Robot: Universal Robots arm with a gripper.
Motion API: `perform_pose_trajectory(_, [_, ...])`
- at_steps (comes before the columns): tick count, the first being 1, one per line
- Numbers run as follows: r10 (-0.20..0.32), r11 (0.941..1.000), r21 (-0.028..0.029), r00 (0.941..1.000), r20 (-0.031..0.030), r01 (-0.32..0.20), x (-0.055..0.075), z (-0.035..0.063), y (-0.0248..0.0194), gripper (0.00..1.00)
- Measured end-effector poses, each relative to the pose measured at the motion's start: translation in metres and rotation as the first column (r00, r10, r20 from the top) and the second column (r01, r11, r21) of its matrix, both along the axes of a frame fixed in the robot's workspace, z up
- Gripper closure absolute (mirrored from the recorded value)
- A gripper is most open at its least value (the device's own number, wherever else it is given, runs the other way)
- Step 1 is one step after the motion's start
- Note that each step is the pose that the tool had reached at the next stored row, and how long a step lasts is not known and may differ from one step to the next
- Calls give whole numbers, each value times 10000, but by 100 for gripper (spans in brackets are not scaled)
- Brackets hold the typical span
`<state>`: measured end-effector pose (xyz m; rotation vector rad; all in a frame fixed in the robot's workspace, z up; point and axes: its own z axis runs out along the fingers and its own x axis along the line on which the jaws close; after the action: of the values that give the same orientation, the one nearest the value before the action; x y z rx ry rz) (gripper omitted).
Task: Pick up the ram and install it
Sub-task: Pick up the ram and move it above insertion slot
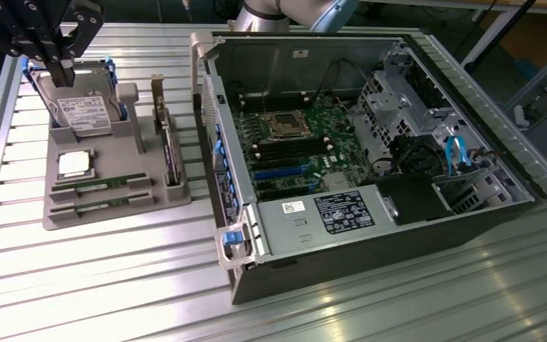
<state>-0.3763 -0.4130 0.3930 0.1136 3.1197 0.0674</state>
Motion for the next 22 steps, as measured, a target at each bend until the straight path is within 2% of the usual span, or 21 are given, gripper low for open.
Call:
perform_pose_trajectory(6, [233,9997,0,9997,0,-233,0,0,0,90])
perform_pose_trajectory(13, [819,9966,0,9966,0,-819,0,0,-1,90])
perform_pose_trajectory(16, [1404,9901,0,9901,0,-1404,0,0,-1,90])
perform_pose_trajectory(19, [1769,9842,0,9842,0,-1769,0,0,-1,90])
perform_pose_trajectory(22, [2302,9731,0,9731,0,-2302,0,0,-1,90])
